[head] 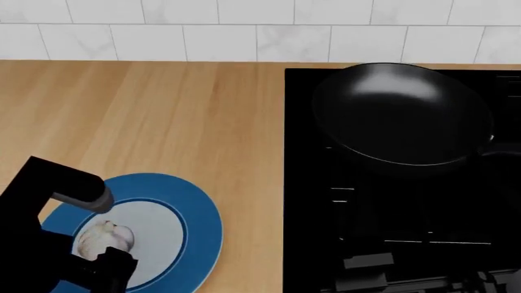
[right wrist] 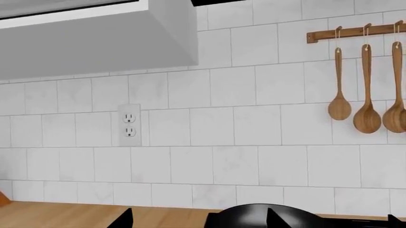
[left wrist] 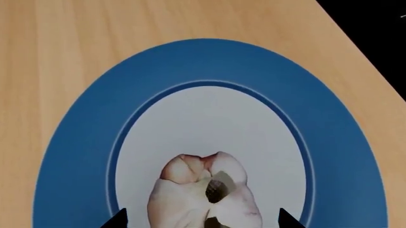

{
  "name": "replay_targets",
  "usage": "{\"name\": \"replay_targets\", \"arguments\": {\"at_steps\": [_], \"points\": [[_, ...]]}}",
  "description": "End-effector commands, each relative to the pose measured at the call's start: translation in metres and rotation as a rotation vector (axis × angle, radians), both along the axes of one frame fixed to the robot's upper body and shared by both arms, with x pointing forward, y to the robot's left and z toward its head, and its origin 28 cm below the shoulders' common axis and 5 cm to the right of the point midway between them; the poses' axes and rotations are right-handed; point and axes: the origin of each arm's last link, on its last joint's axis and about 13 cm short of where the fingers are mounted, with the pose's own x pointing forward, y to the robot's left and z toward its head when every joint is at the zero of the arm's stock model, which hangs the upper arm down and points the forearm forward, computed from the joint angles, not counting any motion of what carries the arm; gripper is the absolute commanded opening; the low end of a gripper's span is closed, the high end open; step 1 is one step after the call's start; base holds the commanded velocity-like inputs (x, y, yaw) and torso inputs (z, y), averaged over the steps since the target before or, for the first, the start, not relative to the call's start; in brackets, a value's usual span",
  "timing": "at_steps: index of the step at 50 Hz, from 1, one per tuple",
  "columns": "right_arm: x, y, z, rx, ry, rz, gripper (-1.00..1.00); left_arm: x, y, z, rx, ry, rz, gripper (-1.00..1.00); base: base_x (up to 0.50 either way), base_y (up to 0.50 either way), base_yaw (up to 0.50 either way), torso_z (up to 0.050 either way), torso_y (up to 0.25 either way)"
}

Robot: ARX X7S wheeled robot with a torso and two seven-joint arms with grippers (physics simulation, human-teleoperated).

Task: Pick the garlic from the plate and place it in the pan.

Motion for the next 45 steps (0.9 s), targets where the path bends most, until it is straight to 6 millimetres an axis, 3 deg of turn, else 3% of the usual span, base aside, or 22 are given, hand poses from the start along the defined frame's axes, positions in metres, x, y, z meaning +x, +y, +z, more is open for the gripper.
{"name": "replay_targets", "arguments": {"at_steps": [1, 2, 15, 20, 24, 28, 37, 45], "points": [[-0.001, 0.000, 0.000, 0.001, 0.002, 0.001, 1.00, 0.000, -0.001, -0.001, 0.002, 0.000, -0.003, 1.00, 0.00, 0.00, 0.00, 0.000, 0.000], [-0.001, 0.000, 0.000, 0.001, 0.001, 0.001, 1.00, 0.000, -0.001, 0.000, 0.003, -0.003, -0.003, -1.00, 0.00, 0.00, 0.00, 0.000, 0.000], [0.000, 0.000, 0.001, 0.001, -0.003, 0.001, 1.00, -0.002, -0.001, 0.003, 0.009, -0.020, -0.007, -1.00, 0.00, 0.00, 0.00, 0.000, 0.000], [0.002, 0.001, 0.001, 0.002, -0.006, 0.004, 1.00, -0.009, 0.002, 0.032, 0.020, -0.111, -0.027, -1.00, 0.00, 0.00, 0.00, 0.000, 0.000], [0.004, 0.002, 0.001, 0.016, -0.011, 0.013, 1.00, -0.023, 0.002, 0.079, 0.041, -0.250, -0.073, -1.00, 0.00, 0.00, 0.00, 0.000, 0.000], [0.016, 0.006, -0.005, 0.021, -0.005, 0.005, 1.00, -0.026, 0.005, 0.102, 0.071, -0.326, -0.097, -1.00, 0.00, 0.00, 0.00, 0.000, 0.000], [0.037, 0.011, -0.006, 0.058, -0.032, -0.009, 1.00, 0.001, 0.004, 0.097, 0.092, -0.363, -0.148, -1.00, 0.00, -0.10, 0.00, 0.000, 0.000], [0.048, 0.015, -0.006, 0.064, -0.056, -0.010, 1.00, 0.009, 0.006, 0.095, 0.084, -0.374, -0.153, -1.00, 0.00, -0.50, 0.00, 0.000, 0.000]]}}
